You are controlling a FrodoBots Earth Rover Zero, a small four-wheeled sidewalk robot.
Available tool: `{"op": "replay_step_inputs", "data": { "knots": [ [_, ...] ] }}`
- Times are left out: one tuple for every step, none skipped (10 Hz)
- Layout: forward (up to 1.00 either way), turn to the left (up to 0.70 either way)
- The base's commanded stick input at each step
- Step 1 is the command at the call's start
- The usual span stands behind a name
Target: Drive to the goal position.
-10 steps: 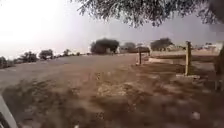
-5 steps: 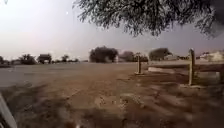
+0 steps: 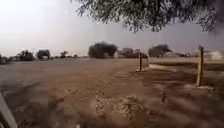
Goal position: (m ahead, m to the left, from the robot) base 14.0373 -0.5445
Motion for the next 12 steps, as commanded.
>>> {"op": "replay_step_inputs", "data": {
  "knots": [
    [0.5, 0.0],
    [0.5, 0.0],
    [0.5, 0.0],
    [0.5, 0.0],
    [0.5, 0.0],
    [0.5, 0.0],
    [0.5, 0.0],
    [0.5, 0.0],
    [0.5, 0.0],
    [0.5, 0.0],
    [0.5, 0.0],
    [0.5, 0.0]
  ]
}}
